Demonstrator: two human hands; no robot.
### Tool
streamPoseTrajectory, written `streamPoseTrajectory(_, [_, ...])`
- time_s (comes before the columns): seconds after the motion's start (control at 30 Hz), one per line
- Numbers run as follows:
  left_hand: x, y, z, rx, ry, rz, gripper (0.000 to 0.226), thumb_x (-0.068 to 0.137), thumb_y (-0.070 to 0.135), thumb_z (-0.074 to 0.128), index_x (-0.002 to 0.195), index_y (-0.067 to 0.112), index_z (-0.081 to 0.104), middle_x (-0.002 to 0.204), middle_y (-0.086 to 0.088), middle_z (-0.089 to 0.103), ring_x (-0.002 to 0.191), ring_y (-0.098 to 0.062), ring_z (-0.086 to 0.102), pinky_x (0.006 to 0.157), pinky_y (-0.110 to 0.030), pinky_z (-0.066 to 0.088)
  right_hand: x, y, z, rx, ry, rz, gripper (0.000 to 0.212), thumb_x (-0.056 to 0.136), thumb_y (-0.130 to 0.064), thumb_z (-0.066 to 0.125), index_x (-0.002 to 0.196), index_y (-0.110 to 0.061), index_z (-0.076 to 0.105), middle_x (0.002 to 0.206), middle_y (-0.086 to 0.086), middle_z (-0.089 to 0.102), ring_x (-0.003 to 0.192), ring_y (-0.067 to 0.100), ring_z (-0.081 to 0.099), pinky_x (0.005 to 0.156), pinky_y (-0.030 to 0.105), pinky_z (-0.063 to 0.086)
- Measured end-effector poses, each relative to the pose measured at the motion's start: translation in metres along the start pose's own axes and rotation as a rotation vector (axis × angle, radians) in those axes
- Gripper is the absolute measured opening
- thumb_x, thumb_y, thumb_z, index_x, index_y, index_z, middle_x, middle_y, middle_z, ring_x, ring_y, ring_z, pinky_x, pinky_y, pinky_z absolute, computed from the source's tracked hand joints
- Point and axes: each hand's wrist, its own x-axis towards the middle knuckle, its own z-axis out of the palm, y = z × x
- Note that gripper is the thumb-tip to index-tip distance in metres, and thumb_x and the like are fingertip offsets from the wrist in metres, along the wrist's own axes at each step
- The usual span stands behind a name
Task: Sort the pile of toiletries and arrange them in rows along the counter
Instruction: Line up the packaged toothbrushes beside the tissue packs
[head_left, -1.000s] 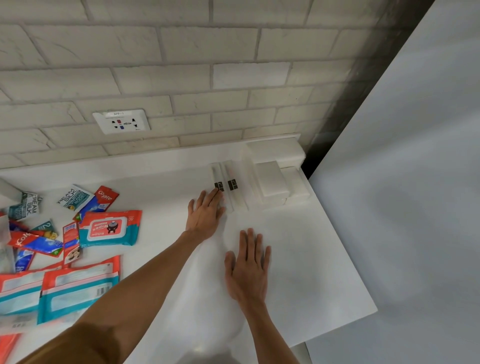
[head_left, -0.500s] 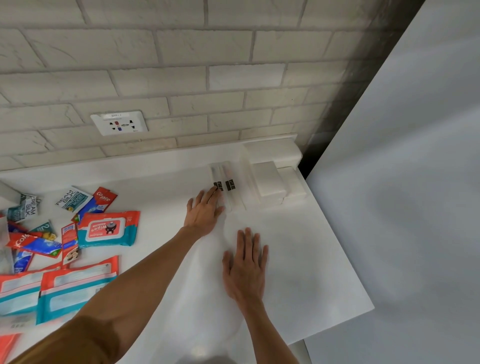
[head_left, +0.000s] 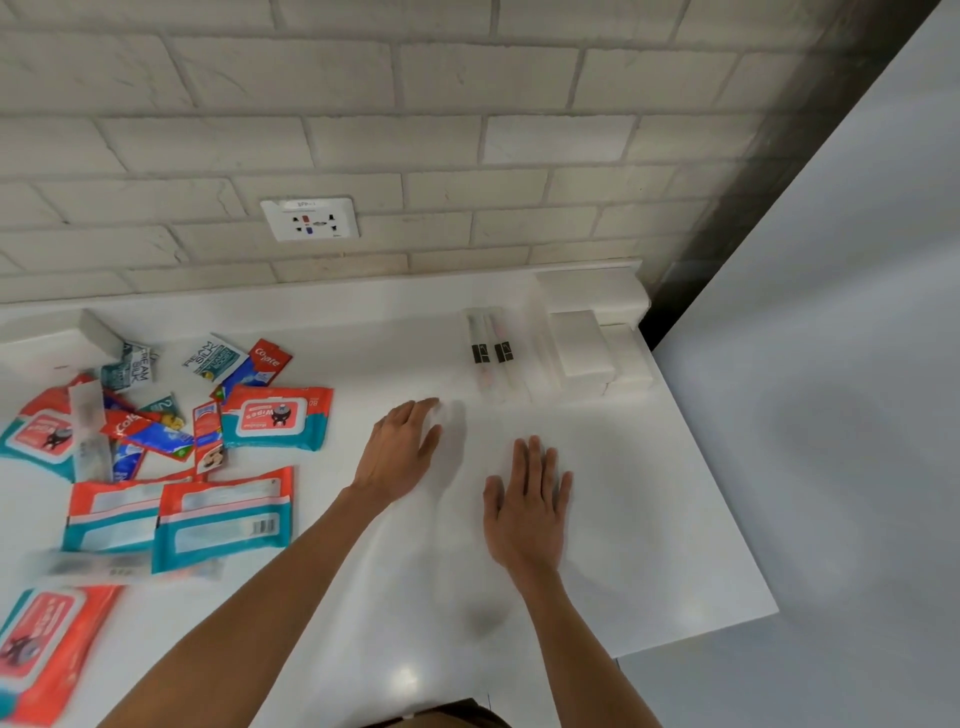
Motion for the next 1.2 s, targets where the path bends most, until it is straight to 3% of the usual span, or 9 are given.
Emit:
streamPoseTrajectory(0.3, [-0.080, -0.065, -0.055, -0.020, 0.012, -0.186, 0.031, 0.105, 0.036, 0.054, 0.135, 0.033, 0.056, 0.141, 0.002, 0.060, 0.120, -0.020, 0.063, 0.095, -0.031, 0.056, -0.019, -0.046, 0.016, 0.018, -0.012, 0.125, 0.070, 0.113, -0.047, 0.021, 0.170, -0.010, 0.005, 0.178, 0.009, -0.002, 0.165, 0.031, -0.005, 0.133, 0.055, 0.008])
streamPoseTrajectory(0.43, [-0.106, -0.109, -0.089, -0.023, -0.014, -0.302, 0.033, 0.105, 0.034, 0.053, 0.139, 0.034, 0.055, 0.148, -0.001, 0.053, 0.128, -0.023, 0.058, 0.096, -0.036, 0.059, -0.043, -0.091, 0.025, 0.044, -0.015, 0.133, 0.070, 0.112, -0.047, 0.019, 0.170, -0.009, 0.006, 0.178, 0.011, -0.001, 0.165, 0.031, -0.003, 0.133, 0.054, 0.007])
streamPoseTrajectory(0.5, [-0.116, -0.132, -0.105, -0.034, -0.008, -0.337, 0.034, 0.105, 0.033, 0.054, 0.138, 0.039, 0.054, 0.149, -0.001, 0.051, 0.126, -0.024, 0.061, 0.084, -0.033, 0.064, -0.053, -0.113, 0.030, 0.041, -0.019, 0.128, 0.071, 0.112, -0.048, 0.018, 0.170, -0.009, 0.005, 0.178, 0.012, -0.002, 0.165, 0.031, -0.003, 0.133, 0.054, 0.008])
streamPoseTrajectory(0.6, [-0.126, -0.167, -0.127, -0.011, 0.043, -0.327, 0.029, 0.104, 0.036, 0.054, 0.132, 0.042, 0.055, 0.144, -0.001, 0.055, 0.107, -0.021, 0.068, 0.064, -0.024, 0.062, -0.067, -0.145, 0.036, 0.035, -0.022, 0.118, 0.071, 0.111, -0.048, 0.018, 0.170, -0.010, 0.004, 0.178, 0.012, -0.003, 0.165, 0.031, -0.003, 0.133, 0.054, 0.008])
streamPoseTrajectory(0.67, [-0.127, -0.186, -0.139, 0.013, 0.068, -0.325, 0.030, 0.103, 0.036, 0.056, 0.133, 0.038, 0.057, 0.143, -0.003, 0.056, 0.107, -0.022, 0.068, 0.066, -0.026, 0.063, -0.074, -0.162, 0.041, 0.030, -0.024, 0.120, 0.072, 0.111, -0.049, 0.018, 0.170, -0.010, 0.003, 0.178, 0.011, -0.004, 0.165, 0.031, -0.004, 0.133, 0.054, 0.007])
streamPoseTrajectory(0.8, [-0.127, -0.224, -0.168, 0.005, 0.195, -0.363, 0.028, 0.101, 0.024, 0.062, 0.128, 0.022, 0.065, 0.136, -0.009, 0.062, 0.120, -0.028, 0.059, 0.088, -0.041, 0.058, -0.086, -0.193, 0.049, 0.037, -0.003, 0.126, 0.073, 0.111, -0.050, 0.020, 0.170, -0.011, 0.005, 0.178, 0.011, -0.001, 0.165, 0.031, -0.003, 0.133, 0.054, 0.008])
streamPoseTrajectory(0.93, [-0.127, -0.267, -0.192, -0.044, 0.336, -0.505, 0.019, 0.100, 0.020, 0.062, 0.118, 0.014, 0.062, 0.123, -0.015, 0.061, 0.107, -0.034, 0.059, 0.080, -0.045, 0.056, -0.093, -0.210, 0.054, 0.029, 0.013, 0.144, 0.073, 0.110, -0.050, 0.019, 0.170, -0.011, 0.007, 0.178, 0.011, 0.002, 0.165, 0.031, 0.001, 0.133, 0.054, 0.010])
streamPoseTrajectory(1.1, [-0.128, -0.301, -0.206, -0.185, 0.354, -0.752, 0.043, 0.101, 0.026, 0.061, 0.135, 0.007, 0.044, 0.138, -0.022, 0.045, 0.120, -0.044, 0.052, 0.089, -0.053, 0.053, -0.093, -0.211, 0.053, 0.002, 0.007, 0.152, 0.072, 0.111, -0.051, 0.019, 0.170, -0.012, 0.006, 0.178, 0.011, 0.002, 0.165, 0.031, 0.001, 0.133, 0.054, 0.010])
streamPoseTrajectory(1.2, [-0.126, -0.301, -0.210, -0.276, 0.349, -0.815, 0.044, 0.100, 0.024, 0.065, 0.133, 0.008, 0.041, 0.136, -0.021, 0.044, 0.115, -0.041, 0.057, 0.085, -0.047, 0.055, -0.094, -0.213, 0.053, -0.006, 0.020, 0.155, 0.072, 0.111, -0.051, 0.020, 0.170, -0.012, 0.008, 0.178, 0.011, 0.004, 0.165, 0.031, 0.003, 0.133, 0.053, 0.011])
